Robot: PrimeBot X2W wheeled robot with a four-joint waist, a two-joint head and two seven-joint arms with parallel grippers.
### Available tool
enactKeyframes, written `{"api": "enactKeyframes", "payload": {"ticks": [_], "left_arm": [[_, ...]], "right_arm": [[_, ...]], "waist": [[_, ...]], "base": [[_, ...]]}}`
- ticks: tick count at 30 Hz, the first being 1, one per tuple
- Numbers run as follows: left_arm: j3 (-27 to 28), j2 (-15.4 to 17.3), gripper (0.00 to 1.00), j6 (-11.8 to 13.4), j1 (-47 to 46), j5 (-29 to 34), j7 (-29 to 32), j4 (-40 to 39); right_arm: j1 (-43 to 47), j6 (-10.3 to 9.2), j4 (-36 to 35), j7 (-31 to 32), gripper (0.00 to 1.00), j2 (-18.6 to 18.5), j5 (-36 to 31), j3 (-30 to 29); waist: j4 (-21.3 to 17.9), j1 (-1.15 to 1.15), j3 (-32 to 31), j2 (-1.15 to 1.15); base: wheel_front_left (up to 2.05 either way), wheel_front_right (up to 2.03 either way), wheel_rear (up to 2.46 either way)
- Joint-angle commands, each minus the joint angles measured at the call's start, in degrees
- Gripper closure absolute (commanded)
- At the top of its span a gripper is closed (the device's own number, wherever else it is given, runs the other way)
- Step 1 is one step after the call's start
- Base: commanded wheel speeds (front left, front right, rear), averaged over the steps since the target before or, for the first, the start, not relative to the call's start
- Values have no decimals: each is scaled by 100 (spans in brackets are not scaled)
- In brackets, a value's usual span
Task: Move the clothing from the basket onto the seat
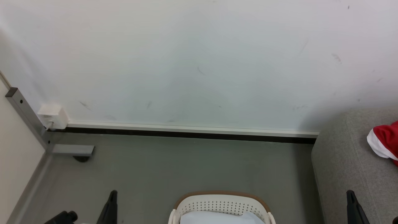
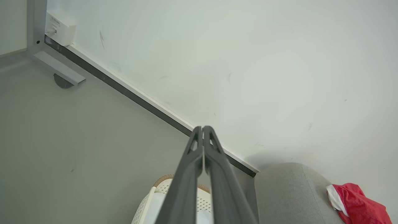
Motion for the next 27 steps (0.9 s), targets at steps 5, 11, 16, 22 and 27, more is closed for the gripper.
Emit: {"api": "enactKeyframes", "payload": {"ticks": [5, 11, 16, 22, 27], "left_arm": [[123, 0, 100, -43, -182, -520, 130, -116], [209, -21, 100, -65, -217, -960, 251, -141], [273, -38, 100, -84, -243, -1307, 351, -159], [350, -59, 100, -104, -273, -1695, 466, -182], [409, -74, 100, -124, -297, -2010, 547, -199]], "right_arm": [[-207, -4, -45, 128, 100, -10, 532, -62], [-270, -5, -36, 247, 100, -7, 1000, -98], [-332, -6, -30, 349, 100, -5, 1369, -125], [-391, -6, -22, 457, 100, -2, 1791, -157], [-439, -7, -15, 545, 100, 0, 2122, -183]], "waist": [[-14, 0, 11, 0], [-29, 0, 24, 0], [-42, 0, 34, 0], [-58, 0, 47, 0], [-71, 0, 58, 0]], "base": [[0, 0, 0], [0, 0, 0], [0, 0, 0], [0, 0, 0], [0, 0, 0]]}}
